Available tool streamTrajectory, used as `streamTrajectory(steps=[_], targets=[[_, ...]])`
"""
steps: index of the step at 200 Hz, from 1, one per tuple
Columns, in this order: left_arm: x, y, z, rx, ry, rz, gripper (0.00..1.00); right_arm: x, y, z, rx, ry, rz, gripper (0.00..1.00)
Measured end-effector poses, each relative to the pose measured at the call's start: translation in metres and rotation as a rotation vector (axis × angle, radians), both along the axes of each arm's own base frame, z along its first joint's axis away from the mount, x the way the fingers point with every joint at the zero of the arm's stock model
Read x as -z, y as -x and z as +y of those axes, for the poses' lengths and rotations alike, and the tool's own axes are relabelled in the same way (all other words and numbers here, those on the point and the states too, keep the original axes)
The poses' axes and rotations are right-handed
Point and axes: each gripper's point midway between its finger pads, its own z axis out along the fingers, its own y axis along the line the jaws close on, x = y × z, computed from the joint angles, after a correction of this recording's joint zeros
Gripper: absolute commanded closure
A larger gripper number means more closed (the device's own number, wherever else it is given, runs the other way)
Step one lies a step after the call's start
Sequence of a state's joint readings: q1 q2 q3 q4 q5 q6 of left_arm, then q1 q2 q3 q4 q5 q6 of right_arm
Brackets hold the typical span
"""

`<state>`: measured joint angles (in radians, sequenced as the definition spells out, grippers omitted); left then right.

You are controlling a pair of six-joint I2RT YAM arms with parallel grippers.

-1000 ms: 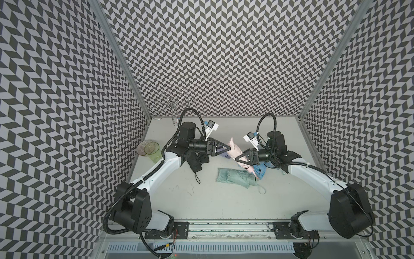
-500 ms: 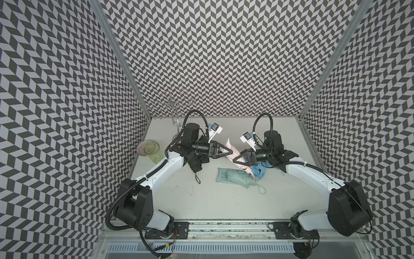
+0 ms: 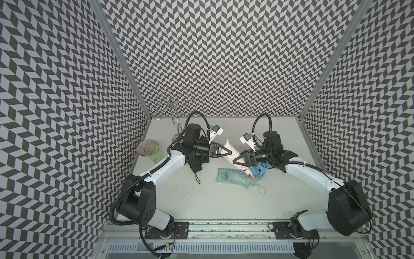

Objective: Take umbrellas out of sleeves
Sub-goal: Pick up the umbrella from the center of the board.

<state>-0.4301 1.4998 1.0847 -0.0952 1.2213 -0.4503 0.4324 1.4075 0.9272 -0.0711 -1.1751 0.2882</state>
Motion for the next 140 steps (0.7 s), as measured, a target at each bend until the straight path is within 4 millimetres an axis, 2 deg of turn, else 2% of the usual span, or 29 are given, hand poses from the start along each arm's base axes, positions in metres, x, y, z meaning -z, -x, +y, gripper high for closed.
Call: streamTrajectory(steps=[7, 21, 38, 63, 99, 120, 130, 140], targets=[[0.000, 0.000, 0.000, 0.002, 0.000, 0.000, 0.86, 0.000, -0.001, -0.001, 0.003, 0.000, 0.001, 0.65], [0.000, 0.001, 0.000, 0.010, 0.004, -0.002, 0.90, 0.000, -0.001, -0.001, 0.001, 0.003, 0.002, 0.45], [0.000, 0.001, -0.001, 0.013, 0.003, 0.002, 0.92, -0.001, 0.000, 0.000, -0.001, 0.010, -0.010, 0.37], [0.000, 0.003, -0.004, 0.018, 0.000, 0.005, 0.94, -0.009, -0.004, 0.002, 0.006, 0.013, -0.045, 0.14], [0.005, -0.002, -0.005, -0.009, -0.018, 0.050, 1.00, -0.019, -0.024, -0.007, 0.086, 0.035, -0.121, 0.12], [0.007, -0.013, -0.001, -0.057, -0.028, 0.095, 1.00, -0.029, -0.052, -0.029, 0.266, 0.108, -0.236, 0.13], [0.006, -0.020, 0.002, -0.090, -0.033, 0.119, 1.00, -0.043, -0.061, -0.044, 0.373, 0.129, -0.322, 0.10], [0.005, -0.027, 0.004, -0.123, -0.039, 0.140, 1.00, -0.059, -0.061, -0.057, 0.449, 0.125, -0.403, 0.12]])
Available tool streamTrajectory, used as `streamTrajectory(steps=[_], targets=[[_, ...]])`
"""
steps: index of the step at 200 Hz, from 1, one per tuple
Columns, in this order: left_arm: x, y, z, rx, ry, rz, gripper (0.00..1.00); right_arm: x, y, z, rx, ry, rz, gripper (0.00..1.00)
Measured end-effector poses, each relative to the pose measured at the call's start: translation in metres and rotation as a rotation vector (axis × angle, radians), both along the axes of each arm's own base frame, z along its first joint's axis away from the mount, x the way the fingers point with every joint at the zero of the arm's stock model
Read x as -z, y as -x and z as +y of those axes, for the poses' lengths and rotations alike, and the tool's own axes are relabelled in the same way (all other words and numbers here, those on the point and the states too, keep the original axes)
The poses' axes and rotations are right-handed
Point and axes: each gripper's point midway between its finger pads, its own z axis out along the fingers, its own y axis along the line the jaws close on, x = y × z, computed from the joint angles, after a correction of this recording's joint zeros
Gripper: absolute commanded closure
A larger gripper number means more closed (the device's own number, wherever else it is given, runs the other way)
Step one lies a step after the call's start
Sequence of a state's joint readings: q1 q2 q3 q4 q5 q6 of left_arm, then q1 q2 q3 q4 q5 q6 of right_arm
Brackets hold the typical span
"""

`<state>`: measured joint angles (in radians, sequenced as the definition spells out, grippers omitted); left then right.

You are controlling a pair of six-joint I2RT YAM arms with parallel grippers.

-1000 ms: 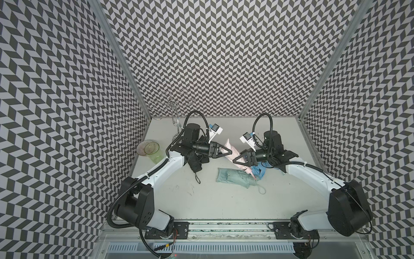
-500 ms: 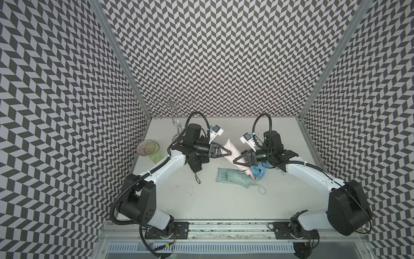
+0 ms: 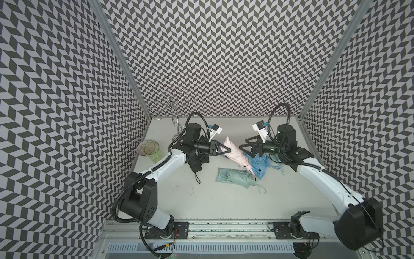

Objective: Take umbrellas out of sleeves
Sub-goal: Pick up the umbrella from the center of the board, then take out the umbrella from the umbrella sleeve.

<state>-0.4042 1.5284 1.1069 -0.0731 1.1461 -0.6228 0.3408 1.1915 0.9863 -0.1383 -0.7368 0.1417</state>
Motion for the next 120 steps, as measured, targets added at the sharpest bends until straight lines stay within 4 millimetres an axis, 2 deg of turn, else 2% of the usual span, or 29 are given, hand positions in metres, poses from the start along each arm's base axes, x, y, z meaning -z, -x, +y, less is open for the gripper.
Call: streamTrajectory(steps=[18, 36, 53, 72, 85, 99, 120], targets=[[-0.004, -0.017, 0.005, -0.073, -0.007, 0.037, 1.00, -0.027, 0.012, -0.014, 0.048, -0.020, -0.123, 0.16], [-0.006, -0.029, 0.009, -0.132, 0.001, 0.091, 1.00, -0.032, 0.018, -0.016, 0.039, -0.006, -0.196, 0.22], [-0.005, -0.038, 0.009, -0.163, 0.014, 0.132, 1.00, -0.005, 0.019, -0.019, 0.048, 0.047, -0.206, 0.32], [0.002, -0.042, 0.007, -0.174, 0.009, 0.170, 1.00, 0.039, 0.030, -0.024, 0.045, 0.122, -0.208, 0.32], [0.005, -0.044, 0.007, -0.181, 0.002, 0.183, 1.00, 0.059, 0.042, -0.025, 0.029, 0.156, -0.235, 0.33], [0.006, -0.044, 0.007, -0.185, -0.001, 0.190, 1.00, 0.063, 0.051, -0.025, 0.019, 0.168, -0.289, 0.35], [0.007, -0.044, 0.007, -0.187, -0.002, 0.191, 1.00, 0.053, 0.051, -0.021, 0.007, 0.165, -0.378, 0.37]])
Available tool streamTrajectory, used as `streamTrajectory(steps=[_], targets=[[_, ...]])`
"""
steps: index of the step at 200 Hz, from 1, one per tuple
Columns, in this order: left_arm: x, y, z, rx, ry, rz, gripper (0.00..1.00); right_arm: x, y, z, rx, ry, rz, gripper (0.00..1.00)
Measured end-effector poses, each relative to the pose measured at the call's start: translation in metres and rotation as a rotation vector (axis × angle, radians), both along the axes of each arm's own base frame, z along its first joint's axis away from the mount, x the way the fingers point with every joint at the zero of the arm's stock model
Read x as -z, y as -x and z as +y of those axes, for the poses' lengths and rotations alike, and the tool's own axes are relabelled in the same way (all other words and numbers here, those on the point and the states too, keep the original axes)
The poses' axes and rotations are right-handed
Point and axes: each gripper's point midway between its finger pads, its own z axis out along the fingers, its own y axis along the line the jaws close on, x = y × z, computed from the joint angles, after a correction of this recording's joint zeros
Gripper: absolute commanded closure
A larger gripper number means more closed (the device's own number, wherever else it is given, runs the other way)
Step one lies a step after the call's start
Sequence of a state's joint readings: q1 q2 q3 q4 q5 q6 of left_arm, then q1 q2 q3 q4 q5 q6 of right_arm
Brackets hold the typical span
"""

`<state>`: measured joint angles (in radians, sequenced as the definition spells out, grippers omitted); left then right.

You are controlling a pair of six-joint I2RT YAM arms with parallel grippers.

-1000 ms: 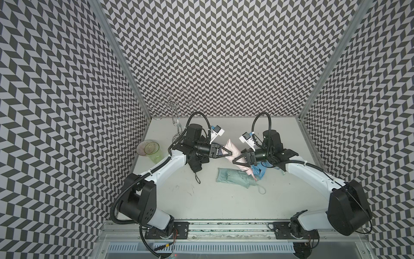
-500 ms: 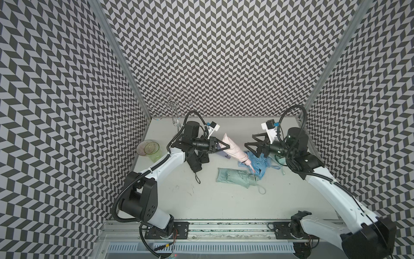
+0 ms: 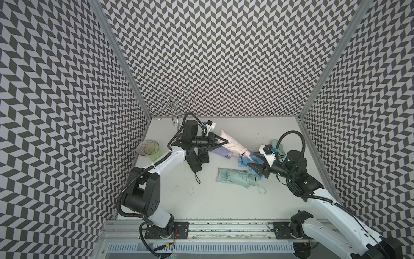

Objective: Take umbrellas out of sleeves
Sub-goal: Take out the umbrella from the umbrella sleeve.

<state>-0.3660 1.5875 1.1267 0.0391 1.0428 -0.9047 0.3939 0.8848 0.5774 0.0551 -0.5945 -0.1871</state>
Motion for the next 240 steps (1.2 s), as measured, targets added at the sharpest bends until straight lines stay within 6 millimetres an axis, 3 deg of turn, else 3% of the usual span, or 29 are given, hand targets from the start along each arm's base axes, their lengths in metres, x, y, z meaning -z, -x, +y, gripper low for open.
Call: streamTrajectory(steps=[63, 123, 199, 240], targets=[[0.000, 0.000, 0.000, -0.001, 0.000, 0.002, 1.00, 0.006, -0.015, 0.007, 0.010, 0.029, -0.045, 0.37], [0.000, 0.003, -0.003, 0.009, 0.001, 0.003, 1.00, 0.022, -0.025, 0.010, 0.016, 0.061, -0.028, 0.55], [0.000, 0.008, -0.009, 0.030, 0.002, 0.002, 1.00, 0.031, -0.035, 0.012, 0.025, 0.085, -0.011, 0.61], [0.000, 0.006, -0.007, 0.019, 0.002, 0.006, 1.00, 0.028, -0.039, 0.015, 0.017, 0.093, -0.028, 0.86]])
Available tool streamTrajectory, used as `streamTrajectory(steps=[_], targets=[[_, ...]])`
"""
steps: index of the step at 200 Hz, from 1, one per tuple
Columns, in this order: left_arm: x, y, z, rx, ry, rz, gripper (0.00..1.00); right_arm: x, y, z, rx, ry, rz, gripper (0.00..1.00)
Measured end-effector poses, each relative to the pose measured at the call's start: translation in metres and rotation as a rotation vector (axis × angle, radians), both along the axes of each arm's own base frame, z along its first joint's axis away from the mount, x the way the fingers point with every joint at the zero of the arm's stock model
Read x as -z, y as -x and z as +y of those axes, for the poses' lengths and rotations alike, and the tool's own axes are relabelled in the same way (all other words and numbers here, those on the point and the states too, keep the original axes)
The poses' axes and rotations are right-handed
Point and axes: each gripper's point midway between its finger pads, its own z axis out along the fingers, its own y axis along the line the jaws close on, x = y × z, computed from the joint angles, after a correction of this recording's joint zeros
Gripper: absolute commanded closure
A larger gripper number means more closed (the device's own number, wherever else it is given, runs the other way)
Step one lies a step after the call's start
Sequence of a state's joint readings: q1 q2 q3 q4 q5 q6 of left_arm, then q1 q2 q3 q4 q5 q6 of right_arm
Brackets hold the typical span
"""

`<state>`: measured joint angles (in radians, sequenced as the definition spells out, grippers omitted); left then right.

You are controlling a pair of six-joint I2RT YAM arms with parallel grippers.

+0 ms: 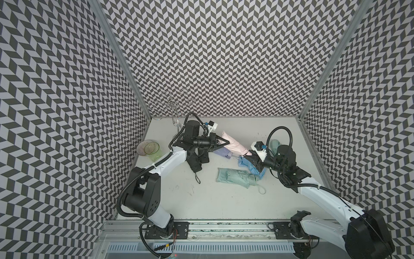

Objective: Take umbrellas out of sleeves
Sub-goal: Take out the umbrella from the umbrella sleeve.

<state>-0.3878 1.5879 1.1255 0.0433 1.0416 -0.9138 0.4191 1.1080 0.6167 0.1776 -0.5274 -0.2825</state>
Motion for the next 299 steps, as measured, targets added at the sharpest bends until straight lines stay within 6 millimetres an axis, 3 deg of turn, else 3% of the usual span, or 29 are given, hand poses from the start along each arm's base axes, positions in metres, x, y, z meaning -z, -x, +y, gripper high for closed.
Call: streamTrajectory(steps=[28, 34, 52, 59, 93, 120, 157, 214, 261, 278, 299], targets=[[0.000, 0.000, 0.000, -0.001, 0.000, 0.001, 1.00, 0.000, 0.000, 0.000, -0.004, 0.008, -0.001, 0.95], [0.000, 0.000, 0.000, 0.000, 0.000, 0.002, 0.96, 0.000, 0.000, 0.000, -0.005, 0.008, 0.001, 0.96], [0.001, 0.000, 0.000, 0.004, -0.001, -0.002, 0.45, 0.000, 0.001, 0.001, -0.005, 0.003, 0.021, 0.97], [0.001, 0.000, 0.000, 0.006, -0.002, -0.006, 0.30, 0.000, 0.002, 0.001, -0.004, -0.006, 0.042, 0.97], [-0.008, 0.002, -0.001, 0.037, -0.028, -0.076, 0.01, -0.010, 0.003, 0.000, -0.003, -0.088, 0.188, 0.97], [-0.014, -0.004, 0.004, 0.017, -0.106, -0.190, 0.00, -0.024, -0.002, 0.002, -0.030, -0.185, 0.333, 0.97], [-0.011, -0.006, 0.026, -0.062, -0.240, -0.324, 0.00, -0.036, 0.006, 0.008, -0.115, -0.308, 0.577, 1.00], [-0.008, -0.002, 0.060, -0.128, -0.275, -0.370, 0.00, -0.037, 0.014, -0.007, -0.157, -0.424, 0.834, 1.00], [-0.009, 0.005, 0.060, -0.088, -0.215, -0.356, 0.00, -0.031, 0.023, -0.007, -0.178, -0.445, 0.916, 1.00], [-0.014, 0.007, 0.057, -0.072, -0.189, -0.362, 0.05, -0.032, 0.025, -0.006, -0.188, -0.448, 0.927, 1.00], [-0.017, 0.010, 0.055, -0.054, -0.167, -0.369, 0.19, -0.031, 0.026, -0.005, -0.196, -0.448, 0.939, 1.00]])
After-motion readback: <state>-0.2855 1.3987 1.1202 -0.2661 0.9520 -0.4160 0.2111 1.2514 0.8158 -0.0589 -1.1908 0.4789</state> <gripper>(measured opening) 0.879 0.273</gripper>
